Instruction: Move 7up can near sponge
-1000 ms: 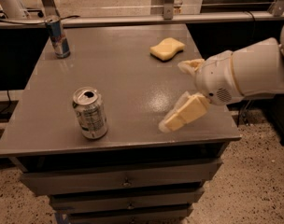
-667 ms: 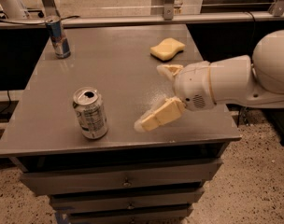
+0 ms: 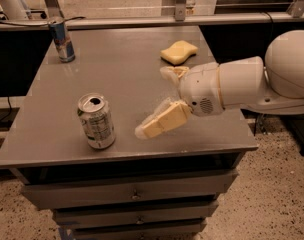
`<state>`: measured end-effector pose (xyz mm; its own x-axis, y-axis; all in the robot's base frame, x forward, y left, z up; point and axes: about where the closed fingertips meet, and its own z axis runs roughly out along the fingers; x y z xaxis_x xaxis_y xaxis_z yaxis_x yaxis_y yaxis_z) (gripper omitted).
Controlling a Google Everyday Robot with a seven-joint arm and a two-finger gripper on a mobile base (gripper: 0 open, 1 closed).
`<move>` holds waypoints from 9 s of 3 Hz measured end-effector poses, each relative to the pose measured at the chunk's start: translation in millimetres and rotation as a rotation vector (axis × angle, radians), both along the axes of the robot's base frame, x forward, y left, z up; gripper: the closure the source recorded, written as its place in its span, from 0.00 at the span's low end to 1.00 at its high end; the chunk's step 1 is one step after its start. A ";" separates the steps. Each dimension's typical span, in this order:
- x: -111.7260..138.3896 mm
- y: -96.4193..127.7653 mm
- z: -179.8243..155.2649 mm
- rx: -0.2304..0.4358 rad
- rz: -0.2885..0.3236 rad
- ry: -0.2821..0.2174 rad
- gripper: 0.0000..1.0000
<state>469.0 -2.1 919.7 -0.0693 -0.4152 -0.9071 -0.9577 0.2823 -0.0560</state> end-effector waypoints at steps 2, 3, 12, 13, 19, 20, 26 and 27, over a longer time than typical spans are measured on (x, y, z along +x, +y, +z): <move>2.8 37.1 -25.5 0.119 0.051 -0.060 0.00; 6.3 63.4 -45.4 0.189 0.081 -0.066 0.00; 51.9 -8.4 7.9 0.154 -0.130 -0.192 1.00; 95.2 -60.6 8.7 0.126 -0.233 -0.218 1.00; 279.0 -188.4 -62.5 0.211 -0.601 -0.192 1.00; 282.3 -183.9 -69.4 0.233 -0.601 -0.160 0.84; 260.2 -165.1 -85.1 0.270 -0.553 -0.062 0.00; 227.9 -177.3 -41.0 0.240 -0.521 -0.142 0.00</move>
Offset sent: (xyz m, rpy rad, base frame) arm 0.0099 0.0628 -0.0498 0.2202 -0.0946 0.0784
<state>696.9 -179.4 878.7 -0.0806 -0.1412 -0.9867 -0.6770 0.7343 -0.0498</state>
